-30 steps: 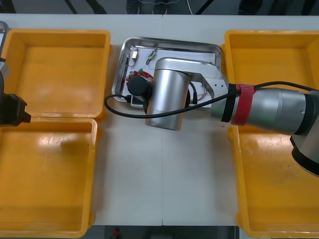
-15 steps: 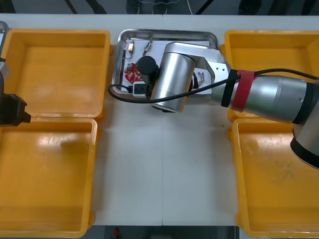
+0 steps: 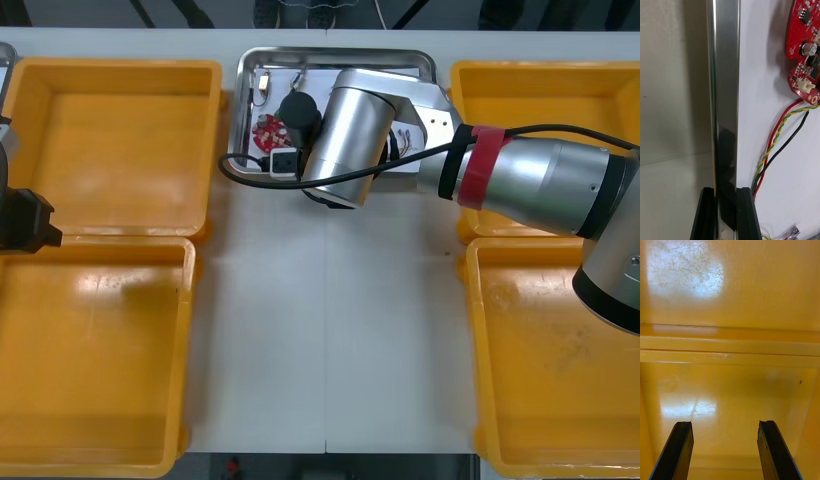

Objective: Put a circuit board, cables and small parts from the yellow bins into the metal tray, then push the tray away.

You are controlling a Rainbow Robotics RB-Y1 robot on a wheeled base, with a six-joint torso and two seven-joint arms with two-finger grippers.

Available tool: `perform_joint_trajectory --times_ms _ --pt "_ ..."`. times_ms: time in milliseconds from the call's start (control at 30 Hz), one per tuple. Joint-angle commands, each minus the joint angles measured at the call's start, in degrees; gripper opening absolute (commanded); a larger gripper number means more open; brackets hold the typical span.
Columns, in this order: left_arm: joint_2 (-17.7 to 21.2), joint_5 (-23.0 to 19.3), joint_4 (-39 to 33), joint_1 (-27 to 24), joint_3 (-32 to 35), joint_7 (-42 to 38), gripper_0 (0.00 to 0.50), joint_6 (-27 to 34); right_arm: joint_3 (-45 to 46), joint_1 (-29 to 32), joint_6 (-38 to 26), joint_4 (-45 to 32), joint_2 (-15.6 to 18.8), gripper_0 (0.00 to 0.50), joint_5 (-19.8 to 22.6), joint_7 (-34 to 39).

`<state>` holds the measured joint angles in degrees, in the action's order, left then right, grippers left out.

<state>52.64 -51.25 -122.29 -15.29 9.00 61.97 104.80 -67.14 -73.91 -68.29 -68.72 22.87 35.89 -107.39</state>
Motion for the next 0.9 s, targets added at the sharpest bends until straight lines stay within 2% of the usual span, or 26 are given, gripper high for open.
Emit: perform_joint_trajectory --times_ms 33,567,900 --pt "0.0 0.0 -1.7 0.7 1.9 3.3 0.500 -0.5 2.5 -4.3 2.4 2.5 -2.0 0.000 1.7 -2.7" --pt "0.0 0.0 -1.7 0.7 1.9 3.3 0.500 -0.5 2.5 -5.6 7.5 8.0 -2.0 0.000 4.3 -7.2" --pt "0.0 0.0 -1.7 0.7 1.9 3.3 0.500 -0.5 2.7 -5.9 9.3 9.9 -2.0 0.000 4.3 -8.5"
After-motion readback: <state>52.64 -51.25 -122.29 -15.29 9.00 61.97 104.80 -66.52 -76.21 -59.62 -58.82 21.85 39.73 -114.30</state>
